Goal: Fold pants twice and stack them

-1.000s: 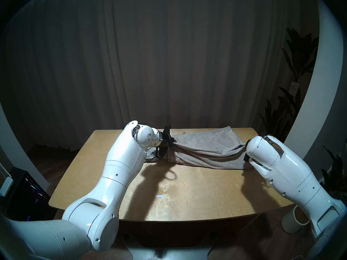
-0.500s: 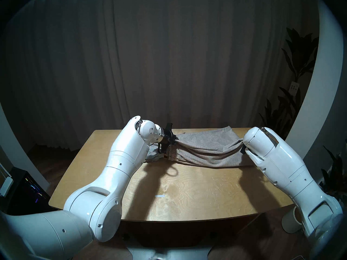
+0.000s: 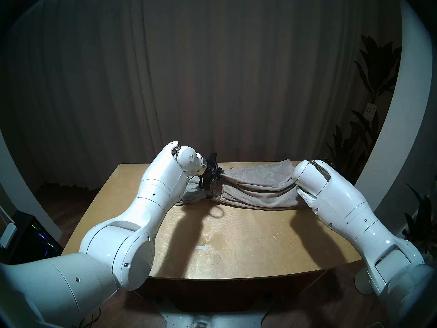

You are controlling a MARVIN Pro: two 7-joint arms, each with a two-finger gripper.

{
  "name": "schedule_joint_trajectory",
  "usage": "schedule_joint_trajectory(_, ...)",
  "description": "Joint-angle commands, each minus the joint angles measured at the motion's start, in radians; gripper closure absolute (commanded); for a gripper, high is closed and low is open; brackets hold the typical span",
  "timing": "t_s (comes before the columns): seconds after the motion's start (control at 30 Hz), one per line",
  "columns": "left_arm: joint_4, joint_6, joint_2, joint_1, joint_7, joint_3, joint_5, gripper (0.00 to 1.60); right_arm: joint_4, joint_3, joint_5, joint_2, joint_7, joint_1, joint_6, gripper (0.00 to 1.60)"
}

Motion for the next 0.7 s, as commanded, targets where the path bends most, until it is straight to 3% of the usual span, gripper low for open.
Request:
schedule_joint_trajectory(0.0, 0.027, -0.006, -0.002, -0.108, -0.030, -0.026, -0.010, 1.60, 0.041, -0.034, -0.068, -0.057, 0.057, 0.109, 0.018, 1.60)
schedule_joint_trajectory(0.67, 0.224, -0.060, -0.014, -0.221, -0.106, -0.080, -0.025, 1.60, 0.303, -0.121, -0.146, -0.163, 0.122, 0.252, 0.035, 1.60)
